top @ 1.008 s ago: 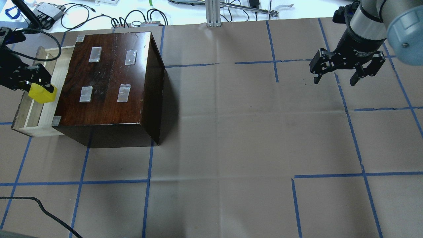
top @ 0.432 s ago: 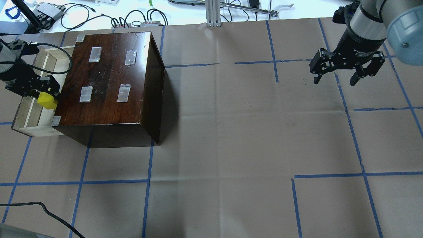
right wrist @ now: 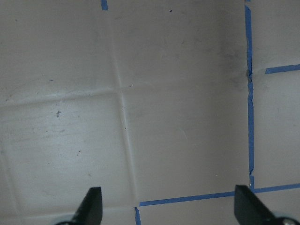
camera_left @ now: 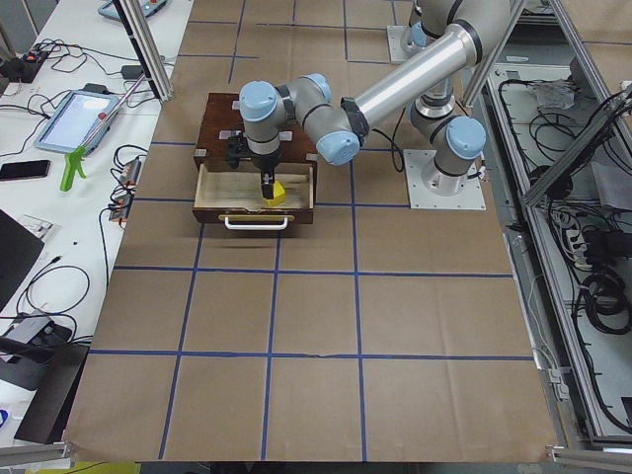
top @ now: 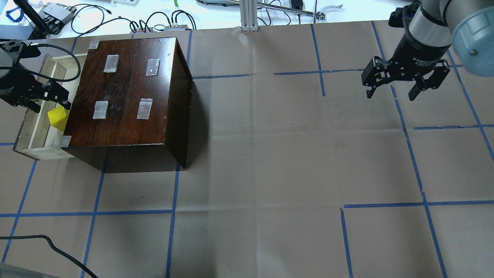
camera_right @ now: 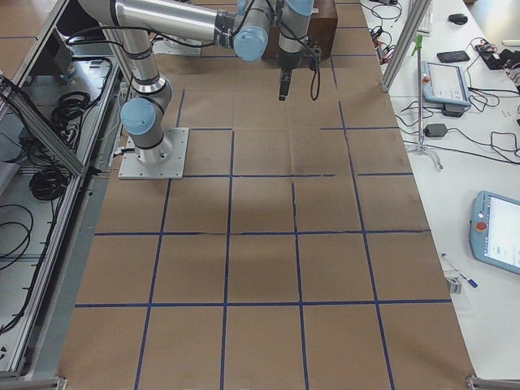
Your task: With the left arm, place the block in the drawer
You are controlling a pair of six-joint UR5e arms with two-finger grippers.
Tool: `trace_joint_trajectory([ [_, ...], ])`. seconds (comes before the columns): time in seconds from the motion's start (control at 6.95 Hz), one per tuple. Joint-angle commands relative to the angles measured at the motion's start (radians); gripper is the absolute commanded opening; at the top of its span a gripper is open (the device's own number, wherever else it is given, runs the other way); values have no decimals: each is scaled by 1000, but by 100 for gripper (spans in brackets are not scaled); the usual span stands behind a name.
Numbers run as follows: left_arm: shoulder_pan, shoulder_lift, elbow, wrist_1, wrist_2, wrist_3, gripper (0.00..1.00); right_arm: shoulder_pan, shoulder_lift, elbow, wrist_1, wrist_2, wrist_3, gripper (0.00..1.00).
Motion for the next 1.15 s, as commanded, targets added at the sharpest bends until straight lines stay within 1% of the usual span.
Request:
trace_joint_trajectory([
  [0.0,0,37,19,-9,2,-1,98,0,0,0,0,0,0,100],
  [0.14,-2,52,38,-37,2,-7,98,0,1,0,0,0,2,100],
  [0.29,-6,80,62,-104,2,-23,98,0,0,0,0,0,0,100],
  [0.43,-20,111,73,-143,0,-91,98,0,0,0,0,0,0,100],
  [0.58,-81,140,78,-173,5,-146,98,0,0,0,0,0,0,100],
  [0.72,-150,164,78,-206,5,-249,98,0,0,0,0,0,0,100],
  [1.01,-248,212,78,-276,5,-383,98,0,0,0,0,0,0,100],
])
